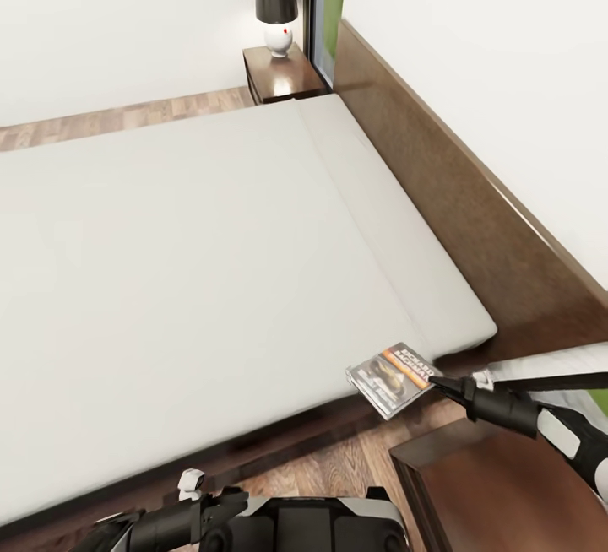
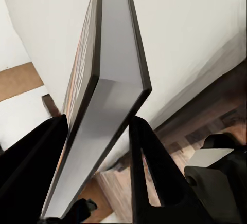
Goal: In the bedroom, move the book from the bed onto either nightstand, and place the two sandals side by side next to the bed.
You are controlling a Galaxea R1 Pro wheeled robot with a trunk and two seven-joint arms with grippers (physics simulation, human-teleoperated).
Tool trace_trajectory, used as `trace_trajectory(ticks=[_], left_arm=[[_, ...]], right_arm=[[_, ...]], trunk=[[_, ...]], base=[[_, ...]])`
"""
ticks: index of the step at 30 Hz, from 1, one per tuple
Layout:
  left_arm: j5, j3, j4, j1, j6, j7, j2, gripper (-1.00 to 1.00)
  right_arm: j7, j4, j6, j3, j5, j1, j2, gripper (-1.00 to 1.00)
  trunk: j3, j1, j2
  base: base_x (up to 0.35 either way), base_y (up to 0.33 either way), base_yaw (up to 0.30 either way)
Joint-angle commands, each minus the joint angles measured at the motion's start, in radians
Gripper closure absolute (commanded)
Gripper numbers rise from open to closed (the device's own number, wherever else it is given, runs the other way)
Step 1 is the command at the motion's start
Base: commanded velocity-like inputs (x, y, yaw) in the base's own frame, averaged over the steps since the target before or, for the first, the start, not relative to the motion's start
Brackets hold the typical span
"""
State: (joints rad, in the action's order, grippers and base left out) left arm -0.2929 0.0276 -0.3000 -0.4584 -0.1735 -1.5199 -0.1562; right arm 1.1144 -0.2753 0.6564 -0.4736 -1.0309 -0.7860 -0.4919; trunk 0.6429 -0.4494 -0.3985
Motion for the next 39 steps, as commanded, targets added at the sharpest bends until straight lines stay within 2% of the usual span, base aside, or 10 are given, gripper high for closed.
trace_trajectory(ticks=[1, 2, 3, 5, 7, 11, 15, 19, 39], left_arm=[[-0.003, 0.003, 0.000, 0.000, -0.011, -0.003, 0.000, -1.00], [-0.003, 0.003, 0.000, 0.000, -0.011, -0.002, 0.000, -1.00], [-0.003, 0.003, -0.001, 0.000, -0.011, -0.002, 0.000, -1.00], [-0.003, 0.003, -0.001, 0.000, -0.011, -0.002, -0.001, -1.00], [-0.003, 0.003, -0.001, 0.000, -0.011, -0.003, -0.001, -1.00], [-0.003, 0.003, -0.001, 0.000, -0.011, -0.003, 0.000, -1.00], [0.000, 0.003, -0.001, 0.000, -0.011, -0.002, -0.001, -1.00], [0.000, 0.004, -0.001, 0.000, -0.011, -0.002, 0.000, -1.00], [0.000, 0.005, 0.000, 0.000, -0.011, 0.000, 0.000, -1.00]], right_arm=[[0.002, 0.000, -0.002, -0.002, 0.011, -0.001, -0.001, 1.00], [0.002, 0.001, -0.028, -0.002, 0.069, -0.001, 0.000, 1.00], [0.002, 0.002, -0.039, -0.002, 0.100, -0.001, 0.000, 1.00], [0.002, 0.003, -0.050, -0.002, 0.137, -0.001, 0.000, 1.00], [0.002, 0.005, -0.056, -0.002, 0.152, -0.001, 0.000, 1.00], [0.001, 0.007, -0.064, -0.002, 0.160, -0.001, 0.001, 1.00], [0.001, 0.033, -0.128, -0.002, 0.162, -0.001, 0.006, 1.00], [0.002, 0.040, -0.146, -0.002, 0.163, -0.001, 0.007, 1.00], [0.003, 0.032, -0.150, -0.002, 0.163, -0.001, 0.003, 1.00]], trunk=[[-0.001, -0.001, -0.002], [-0.002, -0.001, -0.002], [-0.004, -0.001, -0.002], [-0.007, -0.001, -0.002], [-0.010, -0.001, -0.002], [-0.017, -0.001, -0.002], [-0.023, -0.001, -0.002], [-0.030, -0.001, -0.002], [-0.062, -0.001, -0.002]], base=[[0.000, 0.000, 0.000], [0.000, 0.000, 0.000], [0.000, 0.000, 0.000], [0.000, 0.000, 0.000], [0.000, 0.000, 0.000], [0.000, 0.000, 0.000], [0.000, 0.000, 0.000], [0.000, 0.000, 0.000], [0.000, 0.000, 0.000]])
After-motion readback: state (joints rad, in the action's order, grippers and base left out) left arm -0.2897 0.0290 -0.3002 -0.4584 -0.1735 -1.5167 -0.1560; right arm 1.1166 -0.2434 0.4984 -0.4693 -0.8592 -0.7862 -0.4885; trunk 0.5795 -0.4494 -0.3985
